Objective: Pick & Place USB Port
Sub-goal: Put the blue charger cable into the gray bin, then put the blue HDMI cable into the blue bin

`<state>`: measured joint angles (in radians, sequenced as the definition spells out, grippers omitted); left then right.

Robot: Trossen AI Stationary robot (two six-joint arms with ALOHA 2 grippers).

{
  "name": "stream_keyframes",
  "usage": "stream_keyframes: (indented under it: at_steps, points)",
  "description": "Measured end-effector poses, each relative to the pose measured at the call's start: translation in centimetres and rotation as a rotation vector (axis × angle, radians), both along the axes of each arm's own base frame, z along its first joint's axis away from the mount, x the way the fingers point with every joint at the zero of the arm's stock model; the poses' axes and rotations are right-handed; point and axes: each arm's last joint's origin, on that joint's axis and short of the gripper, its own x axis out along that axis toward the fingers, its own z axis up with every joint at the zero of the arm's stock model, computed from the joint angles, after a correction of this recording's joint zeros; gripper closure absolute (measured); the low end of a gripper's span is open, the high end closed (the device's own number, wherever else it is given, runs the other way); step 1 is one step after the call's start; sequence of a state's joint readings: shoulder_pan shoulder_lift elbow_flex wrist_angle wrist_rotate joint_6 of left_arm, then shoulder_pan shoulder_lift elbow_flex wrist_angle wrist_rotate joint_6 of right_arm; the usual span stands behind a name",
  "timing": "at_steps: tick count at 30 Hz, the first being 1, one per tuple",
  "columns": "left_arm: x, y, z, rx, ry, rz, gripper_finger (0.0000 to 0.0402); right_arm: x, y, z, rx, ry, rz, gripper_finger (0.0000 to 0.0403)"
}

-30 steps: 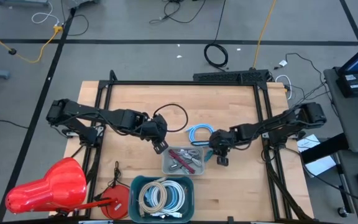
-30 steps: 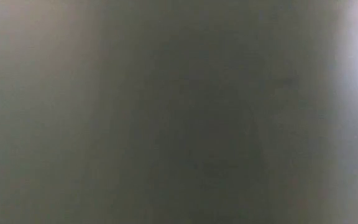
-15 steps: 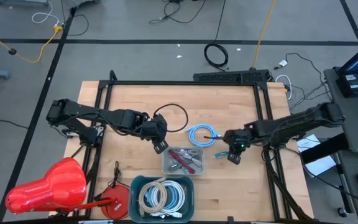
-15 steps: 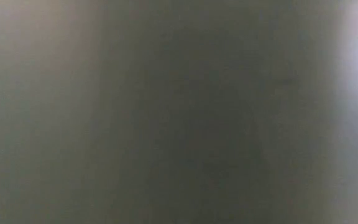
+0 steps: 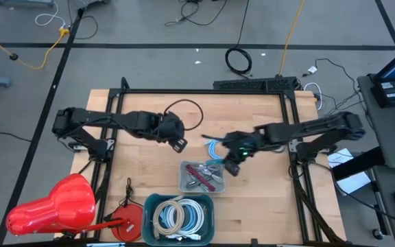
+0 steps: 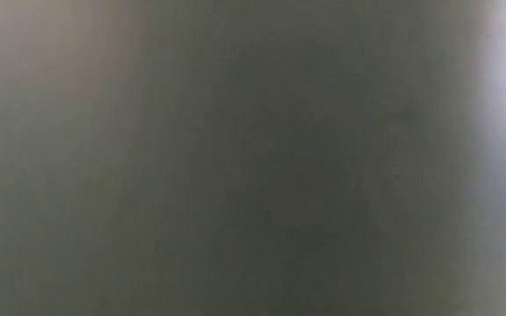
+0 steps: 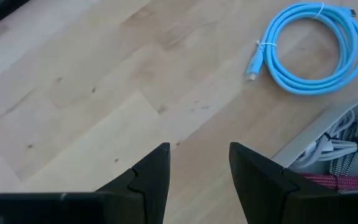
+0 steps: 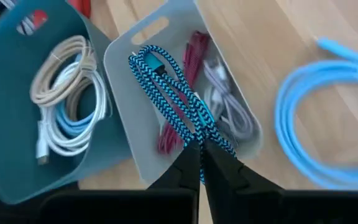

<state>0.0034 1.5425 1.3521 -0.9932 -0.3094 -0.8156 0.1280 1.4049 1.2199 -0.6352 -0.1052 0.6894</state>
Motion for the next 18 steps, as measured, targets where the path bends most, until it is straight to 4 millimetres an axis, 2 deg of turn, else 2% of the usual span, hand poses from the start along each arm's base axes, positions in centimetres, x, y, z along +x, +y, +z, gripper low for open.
stream_keyframes:
  at_steps: [3, 6, 12, 18]
  points:
    - [0.0, 0.2, 0.0, -0.011, 0.001, 0.003, 0.0234, 2.9, 0.4, -0.6, -0.023, 0.02, 0.06, 0.0402]
    - [0.0, 0.2, 0.0, -0.011, 0.001, 0.003, 0.0234, 4.9, 0.5, -1.4, 0.012, 0.011, 0.122, 0.0403]
    - [0.0, 0.0, 0.0, -0.021, -0.005, 0.012, 0.0234, 6.4, -0.1, -2.4, 0.112, -0.032, 0.205, 0.0398]
    - [0.0, -0.2, 0.0, -0.024, -0.007, 0.01, 0.0234, 7.2, 0.1, -2.4, 0.112, -0.099, 0.249, 0.0343]
